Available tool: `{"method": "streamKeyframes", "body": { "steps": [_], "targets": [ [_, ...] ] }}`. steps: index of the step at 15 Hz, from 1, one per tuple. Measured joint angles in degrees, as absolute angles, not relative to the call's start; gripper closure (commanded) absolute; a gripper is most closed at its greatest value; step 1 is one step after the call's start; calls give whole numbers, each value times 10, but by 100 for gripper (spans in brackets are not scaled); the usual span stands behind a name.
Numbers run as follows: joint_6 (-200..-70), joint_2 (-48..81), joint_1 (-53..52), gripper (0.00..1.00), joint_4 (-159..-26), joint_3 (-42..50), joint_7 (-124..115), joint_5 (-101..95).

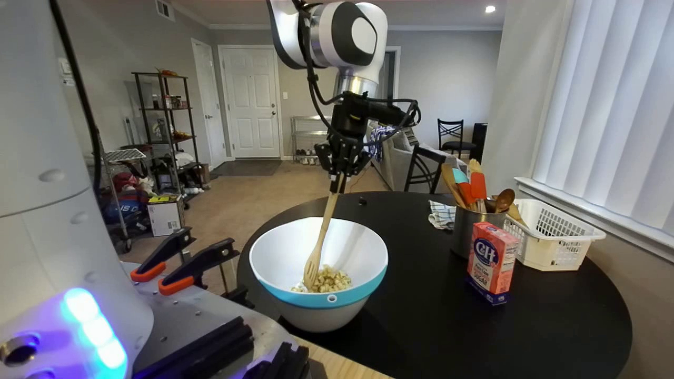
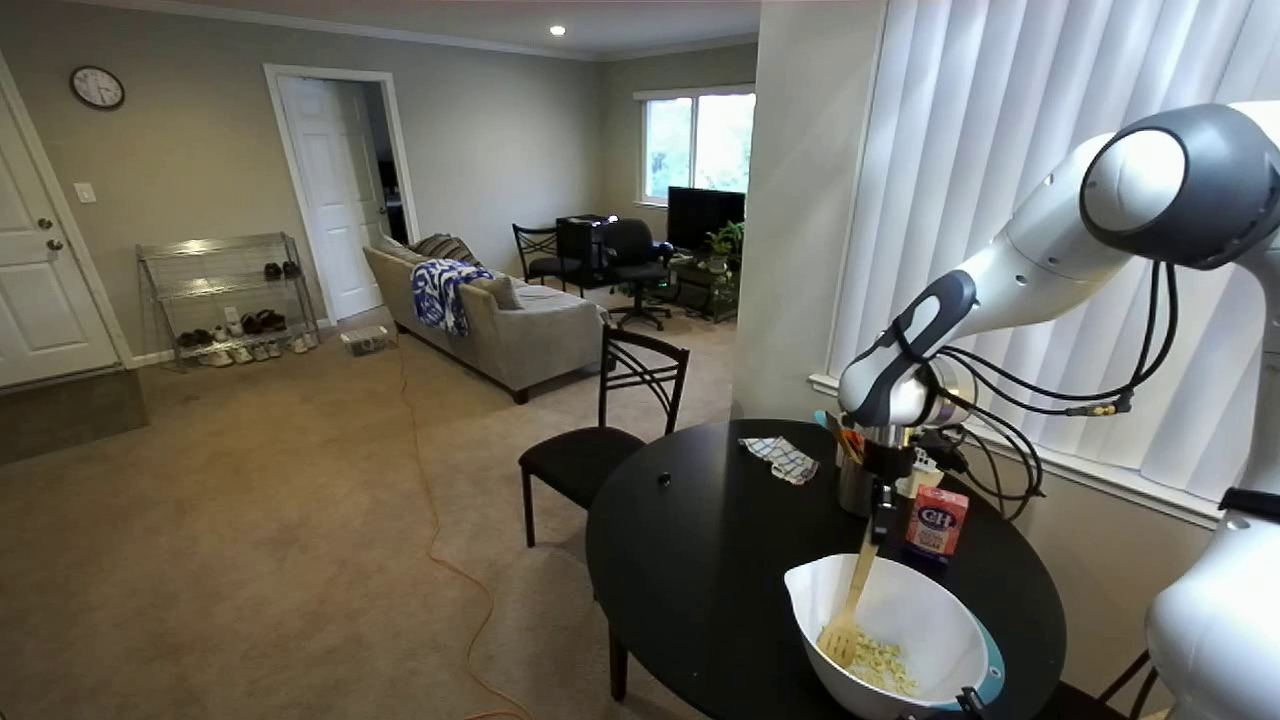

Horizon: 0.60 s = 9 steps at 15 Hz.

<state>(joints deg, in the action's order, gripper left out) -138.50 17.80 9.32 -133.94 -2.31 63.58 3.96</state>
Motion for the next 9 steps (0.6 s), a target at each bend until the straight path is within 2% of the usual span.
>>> {"method": "streamKeyframes", "body": {
  "steps": [4,9],
  "targets": [
    [-1432,188,88,95,-1347,5,575,4],
    [-1430,184,93,95,-1351,31,533,-16]
  ]
}}
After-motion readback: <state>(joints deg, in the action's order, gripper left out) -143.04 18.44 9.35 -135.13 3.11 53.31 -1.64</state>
